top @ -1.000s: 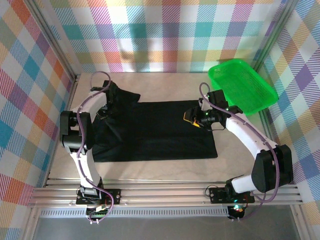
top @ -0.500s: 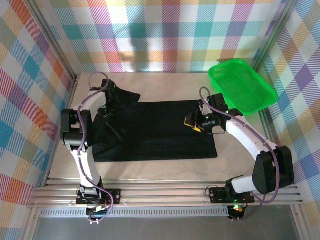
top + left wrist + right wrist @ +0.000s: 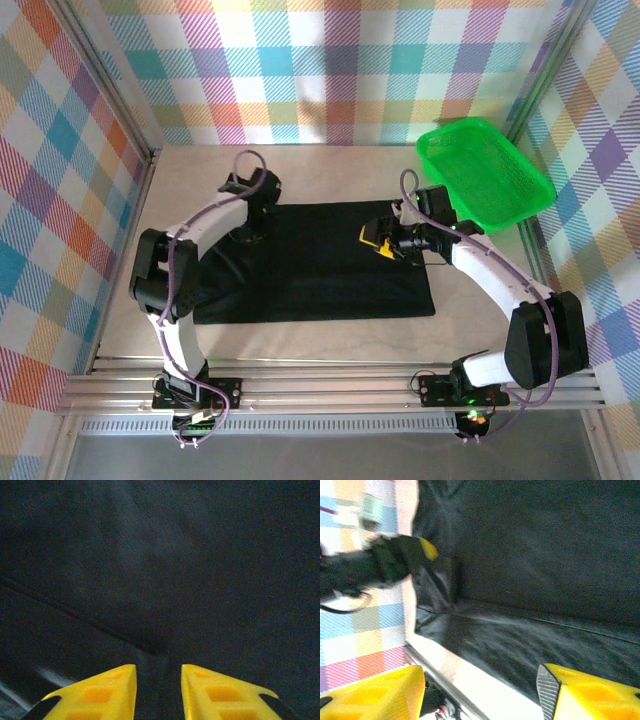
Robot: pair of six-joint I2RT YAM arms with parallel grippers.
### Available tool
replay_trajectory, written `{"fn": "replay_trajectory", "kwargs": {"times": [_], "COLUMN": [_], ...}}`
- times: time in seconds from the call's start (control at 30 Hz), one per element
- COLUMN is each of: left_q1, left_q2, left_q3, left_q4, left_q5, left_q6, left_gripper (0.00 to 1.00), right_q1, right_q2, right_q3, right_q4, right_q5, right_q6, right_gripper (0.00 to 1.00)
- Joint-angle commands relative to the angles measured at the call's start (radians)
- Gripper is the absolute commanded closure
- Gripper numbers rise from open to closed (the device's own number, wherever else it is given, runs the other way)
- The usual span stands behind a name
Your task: Fold and stack the t-shirts
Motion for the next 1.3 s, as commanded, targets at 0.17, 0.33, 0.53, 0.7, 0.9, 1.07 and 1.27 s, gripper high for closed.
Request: {"fn": "replay_trajectory", "kwargs": {"times": [0.17,0.33,0.53,0.7,0.9,1.07,1.27], "left_q1": [-0.076,-0.093,-0.102,-0.119,-0.140,-0.158,-0.169], "left_q2": [0.114,0.145,0.133,0.082,0.046,0.058,0.070], "left_q3": [0.034,0.043,0.014,0.004,-0.008,-0.006,-0.020], "left_q4": [-0.065,-0.068,-0.038,-0.012,0.031,0.044,0.053], "left_q5": [-0.191,-0.221,-0.243,-0.255,-0.237,-0.220,-0.199], "left_q6": [0.101,0.119,0.118,0.112,0.097,0.099,0.105], "left_gripper": [0.57,0.63,0.87,1.00,1.00,1.00,1.00], "right_q1": [0.004,0.002,0.003,0.002,0.003,0.003,0.003], "right_q2": [0.009,0.001,0.006,0.018,0.027,0.027,0.026], "right_q3": [0.039,0.033,0.033,0.034,0.037,0.036,0.033], "right_q4": [0.085,0.060,0.062,0.062,0.064,0.054,0.039], "right_q5": [-0.076,-0.067,-0.058,-0.056,-0.058,-0.057,-0.056], "right_q6": [0.041,0.032,0.035,0.034,0.033,0.029,0.021], "right_gripper": [0.38,0.38,0.39,0.39,0.40,0.40,0.40]}}
